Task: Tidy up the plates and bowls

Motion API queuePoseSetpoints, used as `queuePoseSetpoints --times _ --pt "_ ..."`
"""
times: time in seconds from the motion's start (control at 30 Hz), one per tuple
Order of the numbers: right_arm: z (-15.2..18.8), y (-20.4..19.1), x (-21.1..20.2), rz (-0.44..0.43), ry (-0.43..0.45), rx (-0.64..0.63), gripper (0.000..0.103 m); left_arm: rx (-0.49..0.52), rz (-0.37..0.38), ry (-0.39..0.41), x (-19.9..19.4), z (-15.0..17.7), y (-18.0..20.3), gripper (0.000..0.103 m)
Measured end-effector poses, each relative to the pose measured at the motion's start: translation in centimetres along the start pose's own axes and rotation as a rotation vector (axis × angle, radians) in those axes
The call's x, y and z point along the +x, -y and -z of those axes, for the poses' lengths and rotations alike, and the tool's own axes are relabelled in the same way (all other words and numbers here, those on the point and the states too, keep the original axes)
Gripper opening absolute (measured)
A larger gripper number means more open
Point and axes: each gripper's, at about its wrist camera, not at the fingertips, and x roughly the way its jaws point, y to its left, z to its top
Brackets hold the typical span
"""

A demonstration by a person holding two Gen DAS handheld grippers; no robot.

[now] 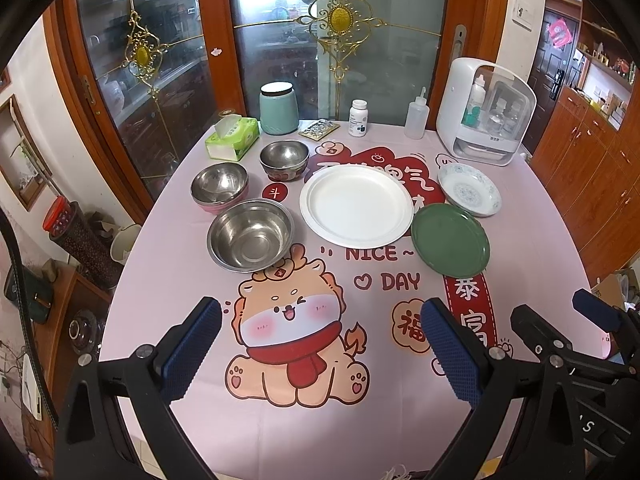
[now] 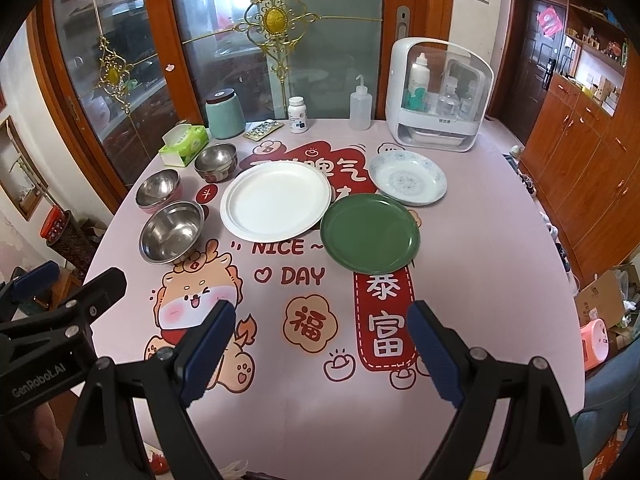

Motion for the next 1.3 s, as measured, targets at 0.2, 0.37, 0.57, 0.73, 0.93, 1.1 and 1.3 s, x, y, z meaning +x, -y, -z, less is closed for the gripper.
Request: queuePoseSetpoints --times 0.2,0.37,0.57,0.73,0.93,1.1,1.3 --pt "0.2 0.0 -0.3 -0.002 0.006 0.009 0.088 0.006 0.001 0.002 0.1 0.1 0.0 0.099" --pt "0.5 -0.1 -0.5 0.001 0.011 0.017 0.088 0.014 0.005 0.008 -0.1 0.4 -0.1 0.099" --pt "0.4 -0.6 -0.7 0.02 0.02 0.004 0.088 0.014 0.004 0.005 -0.1 0.6 -0.3 0.099" --pt "0.5 -1.3 -0.6 0.027 0.021 0.005 0.088 0.016 0.035 -0.002 0.3 0.5 -1.2 0.099" --pt "0.1 -2.5 -0.4 0.031 0.029 0.011 0.088 0.047 0.07 0.063 -0.1 -1.3 -2.6 0.099" --pt "-1.4 -3.1 -0.7 0.022 0.044 0.014 0.088 0.079 0.095 0.191 -0.9 -4.1 -4.5 0.099" --pt "-5.1 -3.0 -1.1 0.051 0.061 -0.004 0.088 0.161 0.107 0.232 -0.7 -7.5 -5.6 0.099"
